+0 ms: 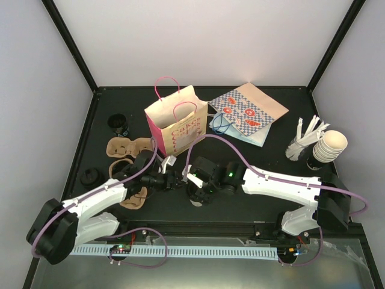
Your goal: Pack the takeout coffee
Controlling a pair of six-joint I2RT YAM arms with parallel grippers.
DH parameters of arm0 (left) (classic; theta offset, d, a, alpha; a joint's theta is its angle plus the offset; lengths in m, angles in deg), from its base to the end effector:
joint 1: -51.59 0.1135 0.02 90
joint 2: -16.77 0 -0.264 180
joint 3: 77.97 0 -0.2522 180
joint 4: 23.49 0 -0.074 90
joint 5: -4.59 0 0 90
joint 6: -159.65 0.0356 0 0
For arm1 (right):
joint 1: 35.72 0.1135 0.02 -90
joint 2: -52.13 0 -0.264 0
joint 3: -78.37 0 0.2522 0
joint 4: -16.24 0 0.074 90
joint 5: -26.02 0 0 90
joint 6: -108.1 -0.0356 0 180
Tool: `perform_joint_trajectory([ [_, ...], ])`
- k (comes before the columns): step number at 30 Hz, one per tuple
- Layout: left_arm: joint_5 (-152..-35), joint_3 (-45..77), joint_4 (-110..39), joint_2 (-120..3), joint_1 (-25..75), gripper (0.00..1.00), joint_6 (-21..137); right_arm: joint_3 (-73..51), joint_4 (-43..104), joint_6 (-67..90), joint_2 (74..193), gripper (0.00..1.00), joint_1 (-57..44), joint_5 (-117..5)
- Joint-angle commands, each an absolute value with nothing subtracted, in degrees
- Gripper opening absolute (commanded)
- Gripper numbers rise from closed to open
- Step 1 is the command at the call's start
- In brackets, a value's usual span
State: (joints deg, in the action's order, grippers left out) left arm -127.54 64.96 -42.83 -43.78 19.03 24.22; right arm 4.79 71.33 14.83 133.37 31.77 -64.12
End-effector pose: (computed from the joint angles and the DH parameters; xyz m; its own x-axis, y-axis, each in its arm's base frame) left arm 0.1516 -0.1252 0.1747 -0.9818 0.0001 -0.1899 0.1630 0.5134 -0.8425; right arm 0.1072 0.2586 0.2434 -0.3925 -0.7981 -0.4573 -0.9025 0.4301 0.0239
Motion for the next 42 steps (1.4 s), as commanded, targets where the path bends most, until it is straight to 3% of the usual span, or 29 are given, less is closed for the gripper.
perform_joint_trajectory([
  [1,-128.78,64.33,-38.99,-45.96,17.97,0.48,24.20,6.16,75.63,15.15,136.24,0.72,32.81,-60.92],
  [28,-119.65,66.82,-43.50,-56.10,12.62,0.43,23.50,7.19,75.75,13.53,139.50,0.72,33.37,-59.85],
  [35,-116.94,65.98,-47.20,-52.06,12.11,0.44,23.97,6.98,75.65,11.66,138.66,0.70,33.37,-63.01],
  [42,-106.45,56.05,-64.33,-38.20,14.11,0.57,28.39,5.57,76.41,6.74,134.19,0.68,32.96,-70.75],
])
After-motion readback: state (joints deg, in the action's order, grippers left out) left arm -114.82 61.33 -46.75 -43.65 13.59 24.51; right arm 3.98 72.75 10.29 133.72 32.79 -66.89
